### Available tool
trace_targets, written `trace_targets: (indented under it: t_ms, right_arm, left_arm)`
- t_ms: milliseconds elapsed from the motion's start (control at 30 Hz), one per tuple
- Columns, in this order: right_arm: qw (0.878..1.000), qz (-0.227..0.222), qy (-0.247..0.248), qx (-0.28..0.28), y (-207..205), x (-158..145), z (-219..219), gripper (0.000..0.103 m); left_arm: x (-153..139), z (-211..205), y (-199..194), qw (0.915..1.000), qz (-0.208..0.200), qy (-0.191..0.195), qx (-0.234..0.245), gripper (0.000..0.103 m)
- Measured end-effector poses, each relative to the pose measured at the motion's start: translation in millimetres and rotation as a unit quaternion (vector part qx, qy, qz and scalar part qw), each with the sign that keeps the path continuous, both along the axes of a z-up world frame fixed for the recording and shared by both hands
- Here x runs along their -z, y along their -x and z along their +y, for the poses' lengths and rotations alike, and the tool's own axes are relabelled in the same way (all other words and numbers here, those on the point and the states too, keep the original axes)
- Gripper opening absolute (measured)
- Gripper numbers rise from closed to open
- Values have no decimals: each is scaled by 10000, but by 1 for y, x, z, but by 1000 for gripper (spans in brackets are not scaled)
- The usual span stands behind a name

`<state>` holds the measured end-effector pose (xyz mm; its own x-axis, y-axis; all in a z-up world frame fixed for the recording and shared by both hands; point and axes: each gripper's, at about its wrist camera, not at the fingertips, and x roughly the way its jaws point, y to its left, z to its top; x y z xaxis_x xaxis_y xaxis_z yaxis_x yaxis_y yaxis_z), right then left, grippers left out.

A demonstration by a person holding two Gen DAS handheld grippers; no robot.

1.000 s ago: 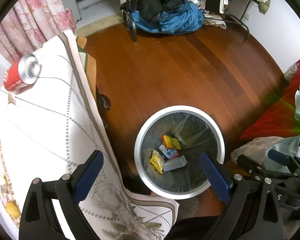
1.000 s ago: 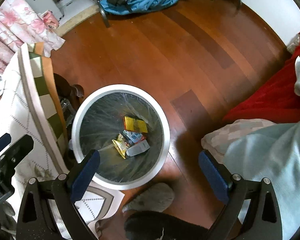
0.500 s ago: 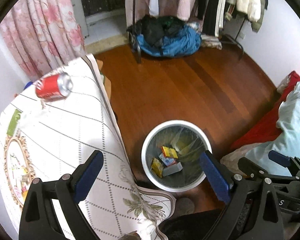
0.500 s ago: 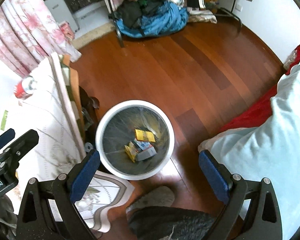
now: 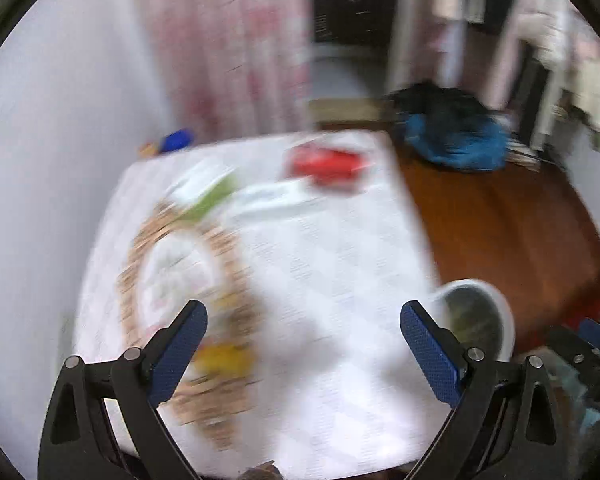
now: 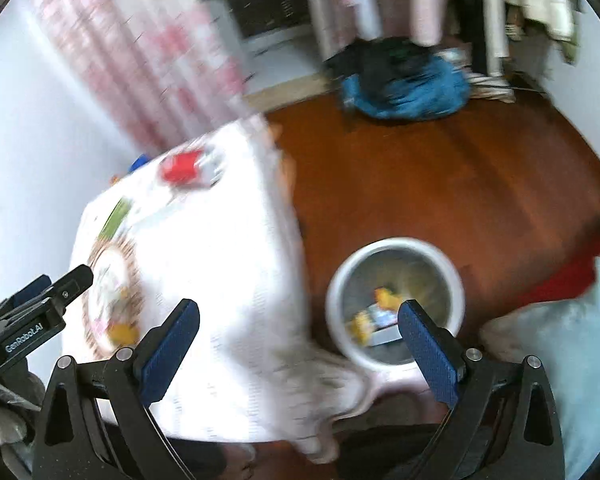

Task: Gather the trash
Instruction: 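Grasp the clear plastic cup with the right tool while the left tool grasps the lemon peel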

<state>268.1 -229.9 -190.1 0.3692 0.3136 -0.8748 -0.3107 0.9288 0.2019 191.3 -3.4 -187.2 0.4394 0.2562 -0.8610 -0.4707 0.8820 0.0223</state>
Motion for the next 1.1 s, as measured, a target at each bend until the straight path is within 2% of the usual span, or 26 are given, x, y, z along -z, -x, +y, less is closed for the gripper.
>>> trace_targets:
  t_ms: [167, 233, 300, 367, 433, 500, 533, 600, 633, 800, 900, 1100]
  right_arm:
    - [9972, 454, -5, -599, 22, 63, 95, 100]
    - [9950, 638, 18, -762, 30, 88, 124, 96]
    - [9935, 758, 99, -842, 33, 108, 151, 89]
    - [9926, 838, 164, -866, 36, 126, 169, 88]
    - [9922, 871, 236, -857, 36, 138, 181, 80]
    - [9920, 887, 289, -848, 35, 148, 187, 73]
    - [9930, 726, 342, -871, 37, 146, 191, 62]
    - [9925, 601, 501, -939, 40, 147, 197, 46]
    - [9920, 608, 511, -982, 41, 148, 197, 43]
    - [9923, 611, 639, -872, 38, 143, 177, 43]
    - [9926, 582, 723, -788, 36, 142, 162, 43]
    - [9931, 641, 719, -665, 31, 147, 147, 43]
  left_arm:
    - [68, 79, 63, 9935, 653, 109, -924, 99]
    - [92, 99, 82, 9893, 823, 224, -1181, 99]
    - [109, 114, 95, 9862, 930, 346, -1328, 99]
    - [124, 124, 104, 9838, 973, 472, -1429, 99]
    - [128, 126, 106, 9834, 966, 550, -1431, 99]
    - [129, 123, 103, 9838, 931, 627, -1396, 99]
    - [129, 123, 101, 9842, 893, 666, -1378, 99]
    - [130, 118, 97, 9852, 798, 755, -1314, 99]
    - [127, 120, 96, 9858, 752, 798, -1271, 99]
    - [117, 104, 79, 9873, 437, 1121, -1036, 99]
    - [122, 98, 63, 9862, 392, 1332, -907, 98]
    - [137, 84, 41, 9888, 491, 1250, -646, 96]
